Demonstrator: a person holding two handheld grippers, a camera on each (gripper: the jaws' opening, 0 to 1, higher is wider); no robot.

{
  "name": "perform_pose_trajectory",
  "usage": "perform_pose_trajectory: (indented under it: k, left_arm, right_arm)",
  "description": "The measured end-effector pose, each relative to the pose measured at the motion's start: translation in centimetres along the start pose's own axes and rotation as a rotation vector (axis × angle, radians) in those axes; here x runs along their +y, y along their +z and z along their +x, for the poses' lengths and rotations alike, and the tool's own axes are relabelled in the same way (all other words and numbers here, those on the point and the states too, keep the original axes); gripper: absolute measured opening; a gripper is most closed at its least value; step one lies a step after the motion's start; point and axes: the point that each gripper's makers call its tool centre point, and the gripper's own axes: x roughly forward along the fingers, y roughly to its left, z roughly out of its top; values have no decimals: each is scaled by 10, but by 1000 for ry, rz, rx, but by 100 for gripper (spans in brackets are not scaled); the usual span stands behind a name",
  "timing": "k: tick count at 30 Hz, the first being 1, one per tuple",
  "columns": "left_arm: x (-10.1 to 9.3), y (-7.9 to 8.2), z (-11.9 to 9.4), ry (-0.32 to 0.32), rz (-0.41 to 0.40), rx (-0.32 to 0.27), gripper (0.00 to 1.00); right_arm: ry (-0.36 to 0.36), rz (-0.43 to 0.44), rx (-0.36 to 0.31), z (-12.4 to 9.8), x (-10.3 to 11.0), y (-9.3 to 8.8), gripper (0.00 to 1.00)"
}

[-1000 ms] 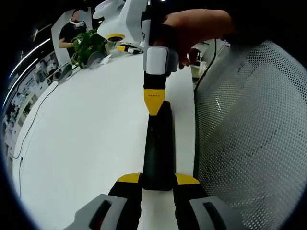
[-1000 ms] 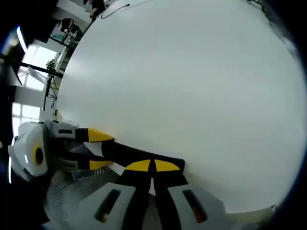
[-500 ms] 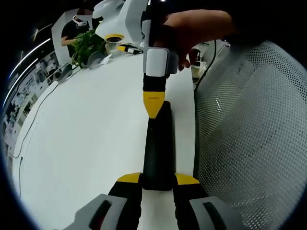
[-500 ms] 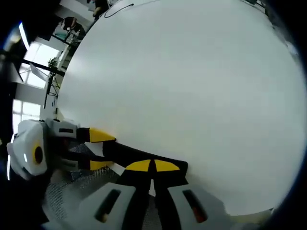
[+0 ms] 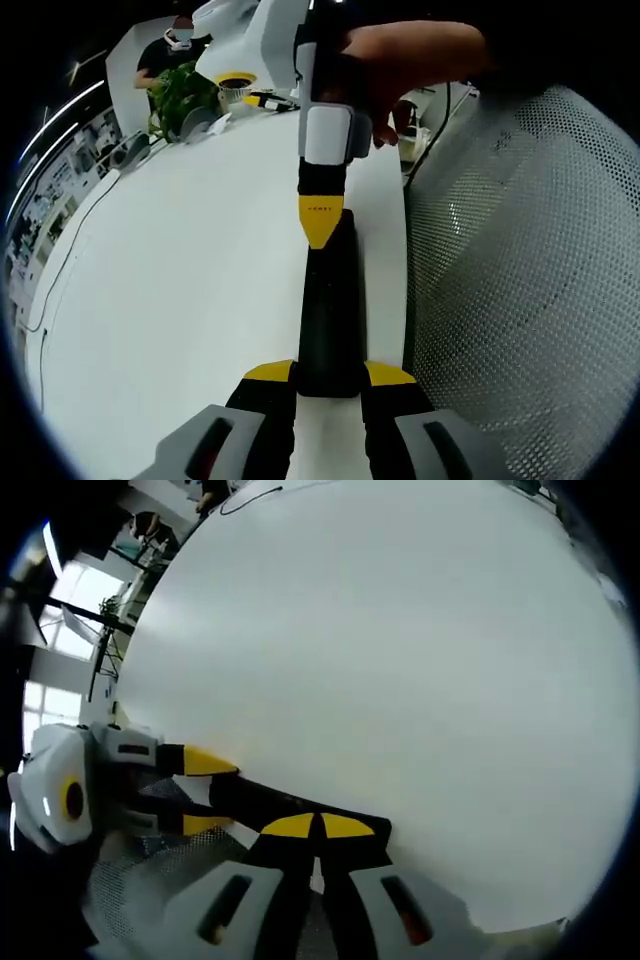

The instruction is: Press the specified remote control buttons in sequence, fully releasing each button before pressing the next.

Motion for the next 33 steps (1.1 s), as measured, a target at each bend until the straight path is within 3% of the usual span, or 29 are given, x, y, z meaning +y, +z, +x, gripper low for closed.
perform_pose_trajectory:
  k: [14, 26, 33]
  left_arm:
    - [-1, 0, 0, 2, -4, -4, 25]
    - [-1, 0, 0, 6, -17, -15, 26]
    - [-2, 0, 0, 2, -19, -13, 27]
  right_arm:
    - [-26, -65, -10, 1, 0, 0, 0]
    - [11, 10, -3, -1, 0, -2, 0]
    - [3, 4, 24, -1, 3, -5, 0]
